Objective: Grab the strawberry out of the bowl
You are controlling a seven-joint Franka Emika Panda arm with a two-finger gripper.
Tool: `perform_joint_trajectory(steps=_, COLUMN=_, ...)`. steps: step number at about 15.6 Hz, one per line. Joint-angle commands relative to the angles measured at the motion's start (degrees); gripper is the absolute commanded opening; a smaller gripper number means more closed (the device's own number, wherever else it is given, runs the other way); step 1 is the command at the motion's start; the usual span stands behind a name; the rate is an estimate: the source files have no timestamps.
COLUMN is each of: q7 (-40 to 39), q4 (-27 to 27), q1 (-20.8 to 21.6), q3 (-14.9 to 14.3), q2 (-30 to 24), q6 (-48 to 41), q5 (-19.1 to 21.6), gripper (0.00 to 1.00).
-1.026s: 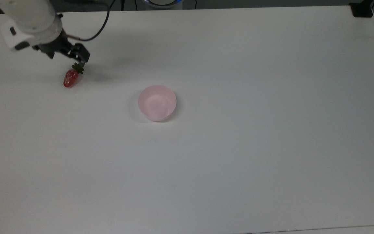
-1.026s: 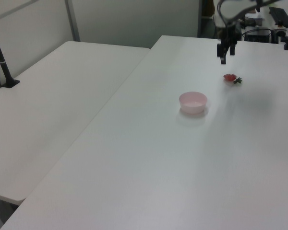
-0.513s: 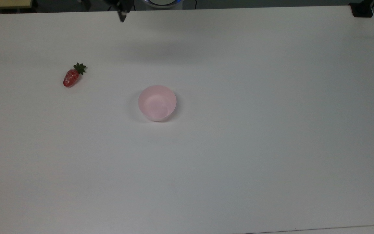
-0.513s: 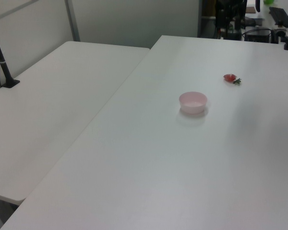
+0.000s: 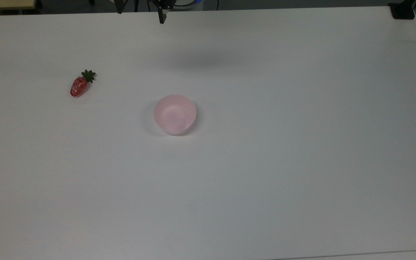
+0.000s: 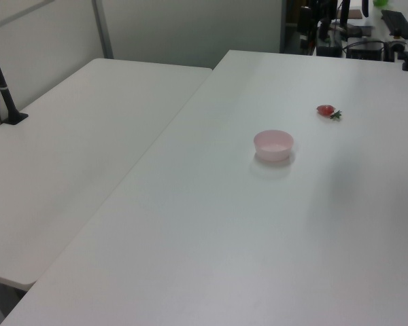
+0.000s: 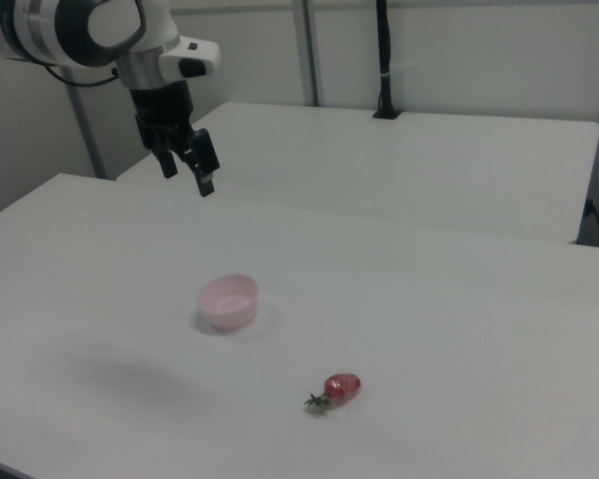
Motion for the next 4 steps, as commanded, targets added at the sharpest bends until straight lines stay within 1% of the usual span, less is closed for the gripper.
perform_joint_trajectory(steps=1, q7=-6.3, q4=-0.4, q1=1.0, q3=-1.4, q2=-0.3, q6=2.9, q5=-0.7, gripper=1.0)
perform_joint_trajectory(steps=4, q7=-6.4, q4=-0.4, q1=1.0, q3=-1.3, q2=-0.3, q6=2.8, q5=-0.9, gripper=1.0)
